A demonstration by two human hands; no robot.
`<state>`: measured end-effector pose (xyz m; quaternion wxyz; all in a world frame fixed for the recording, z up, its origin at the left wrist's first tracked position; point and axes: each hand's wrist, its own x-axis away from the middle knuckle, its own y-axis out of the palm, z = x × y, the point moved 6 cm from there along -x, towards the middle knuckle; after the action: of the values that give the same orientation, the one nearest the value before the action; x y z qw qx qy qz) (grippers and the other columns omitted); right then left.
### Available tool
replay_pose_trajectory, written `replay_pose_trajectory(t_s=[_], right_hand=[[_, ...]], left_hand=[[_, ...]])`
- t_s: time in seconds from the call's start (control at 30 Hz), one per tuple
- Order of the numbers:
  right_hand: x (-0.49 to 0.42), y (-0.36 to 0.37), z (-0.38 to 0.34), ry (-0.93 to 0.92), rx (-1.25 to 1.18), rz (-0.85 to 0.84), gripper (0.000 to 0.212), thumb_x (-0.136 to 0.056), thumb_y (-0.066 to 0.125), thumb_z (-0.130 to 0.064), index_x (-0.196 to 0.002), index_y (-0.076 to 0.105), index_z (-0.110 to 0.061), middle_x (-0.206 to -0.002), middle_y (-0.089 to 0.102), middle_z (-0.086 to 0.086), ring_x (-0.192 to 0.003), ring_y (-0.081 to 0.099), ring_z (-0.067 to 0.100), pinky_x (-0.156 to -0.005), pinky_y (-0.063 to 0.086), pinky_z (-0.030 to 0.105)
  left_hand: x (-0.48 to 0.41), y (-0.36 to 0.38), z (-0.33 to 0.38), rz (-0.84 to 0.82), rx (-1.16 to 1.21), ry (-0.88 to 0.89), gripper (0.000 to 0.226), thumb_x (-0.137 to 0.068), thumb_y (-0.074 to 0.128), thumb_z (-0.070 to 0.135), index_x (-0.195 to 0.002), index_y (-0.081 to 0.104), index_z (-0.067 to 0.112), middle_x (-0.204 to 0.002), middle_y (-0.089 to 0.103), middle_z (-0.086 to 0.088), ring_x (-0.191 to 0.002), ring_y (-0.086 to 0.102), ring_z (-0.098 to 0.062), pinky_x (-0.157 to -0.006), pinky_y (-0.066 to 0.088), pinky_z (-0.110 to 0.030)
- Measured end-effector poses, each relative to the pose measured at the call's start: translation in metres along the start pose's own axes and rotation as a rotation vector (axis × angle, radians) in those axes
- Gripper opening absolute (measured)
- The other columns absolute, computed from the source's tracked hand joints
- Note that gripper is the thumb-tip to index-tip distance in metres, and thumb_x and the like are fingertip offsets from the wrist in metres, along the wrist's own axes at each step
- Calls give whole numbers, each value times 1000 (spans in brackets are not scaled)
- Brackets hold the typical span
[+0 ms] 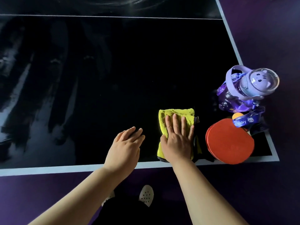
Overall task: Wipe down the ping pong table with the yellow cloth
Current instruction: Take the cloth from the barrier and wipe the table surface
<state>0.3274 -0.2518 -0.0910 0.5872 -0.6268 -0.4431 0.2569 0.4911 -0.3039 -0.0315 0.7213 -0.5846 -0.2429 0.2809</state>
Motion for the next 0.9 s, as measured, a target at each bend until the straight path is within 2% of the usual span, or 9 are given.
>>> replay_pose_trajectory(t_s=[0.1,0.23,0.43,0.63,0.73,0.9], right_hand=[[8,2,-1,31,4,13,72,-83,9,-49,-152,-4,-35,-161,-7,-4,-148,-14,25,-116,-14,53],[18,7,-9,57,39,-52,73,-79,2,-51,-149,-14,-37,-160,-18,-3,-146,-23,26,-114,-19,53],[46,18,-47,117,57,-118,74,-80,5,-47,-149,-20,-35,-157,-26,0,-143,-31,28,-113,-21,55],[65,34,-130,180,78,-126,75,-85,17,-43,-146,-27,-31,-154,-32,2,-140,-35,29,-112,-21,56],[66,44,-188,175,71,-133,75,-85,16,-43,-141,-33,-32,-151,-37,2,-136,-39,28,-112,-22,56],[62,60,-288,150,107,-131,75,-91,21,-43,-142,-32,-28,-154,-32,6,-141,-32,32,-113,-16,60]], left_hand=[[7,3,-6,-12,3,-12,40,-76,56,18,-115,68,18,-125,62,2,-124,52,-21,-101,36,-35],[18,9,-17,-22,50,-23,44,-71,74,13,-115,68,17,-125,62,0,-123,52,-22,-101,37,-37],[42,9,-57,-25,98,-29,48,-65,79,14,-112,69,17,-123,63,-1,-121,54,-22,-99,40,-38],[78,-4,-143,-41,111,-46,57,-58,83,18,-114,68,16,-125,62,-1,-121,54,-22,-99,40,-38],[102,-13,-199,-41,109,-72,61,-56,84,18,-114,68,16,-126,62,-2,-121,54,-23,-99,41,-38],[142,-32,-302,-39,79,-124,63,-54,85,20,-115,67,16,-127,61,-2,-122,53,-22,-102,37,-35]])
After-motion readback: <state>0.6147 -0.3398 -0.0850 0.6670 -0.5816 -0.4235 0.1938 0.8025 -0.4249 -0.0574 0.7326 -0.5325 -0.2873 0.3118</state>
